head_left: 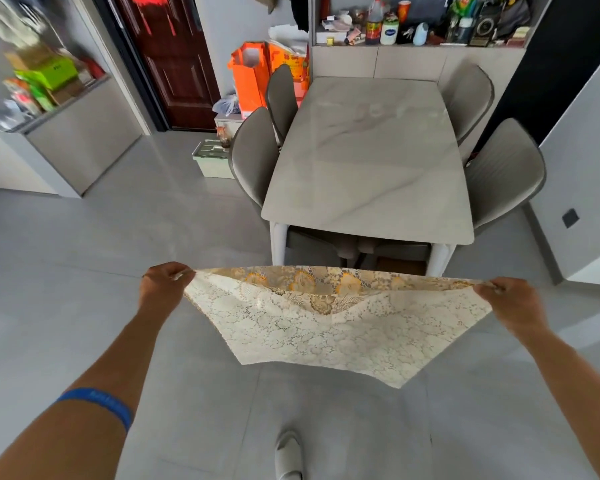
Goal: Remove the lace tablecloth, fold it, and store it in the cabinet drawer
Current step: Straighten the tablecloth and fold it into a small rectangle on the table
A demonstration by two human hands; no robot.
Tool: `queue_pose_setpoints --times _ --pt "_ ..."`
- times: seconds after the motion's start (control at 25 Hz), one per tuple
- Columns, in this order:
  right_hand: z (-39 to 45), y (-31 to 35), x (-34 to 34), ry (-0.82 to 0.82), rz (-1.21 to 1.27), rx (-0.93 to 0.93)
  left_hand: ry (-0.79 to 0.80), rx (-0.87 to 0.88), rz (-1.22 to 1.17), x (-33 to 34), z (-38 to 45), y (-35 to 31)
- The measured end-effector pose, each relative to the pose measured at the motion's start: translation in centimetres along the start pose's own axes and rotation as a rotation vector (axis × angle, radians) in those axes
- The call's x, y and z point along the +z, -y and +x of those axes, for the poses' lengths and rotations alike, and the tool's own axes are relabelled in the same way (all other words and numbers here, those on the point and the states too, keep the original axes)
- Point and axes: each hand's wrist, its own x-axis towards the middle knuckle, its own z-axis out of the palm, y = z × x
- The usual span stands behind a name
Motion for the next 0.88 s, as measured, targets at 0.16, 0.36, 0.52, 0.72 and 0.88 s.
queue_pose_setpoints --times 0.16,0.36,0.52,0.72,0.88 --pt "-0.1 -0.1 -0.1 -0.001 -0.071 0.021 -0.058 0.024 0.082 0.0 0.6 0.1" --pt "0.1 -0.2 -0.4 -0.012 -0.074 0.059 -0.088 -0.046 0.137 -1.4 1.2 0.2" --pt "0.2 -0.1 -0.3 -0.061 -0.068 0.071 -0.082 -0.042 0.143 -1.7 1.0 -1.1" --pt "0.6 -0.5 -0.9 -0.065 -0.079 0.099 -0.049 -0.022 0.147 -0.7 0.7 -2.8" --pt "1.0 -0.8 -1.5 -0.057 -0.081 0.093 -0.051 -0.013 0.16 -0.9 1.1 -2.8"
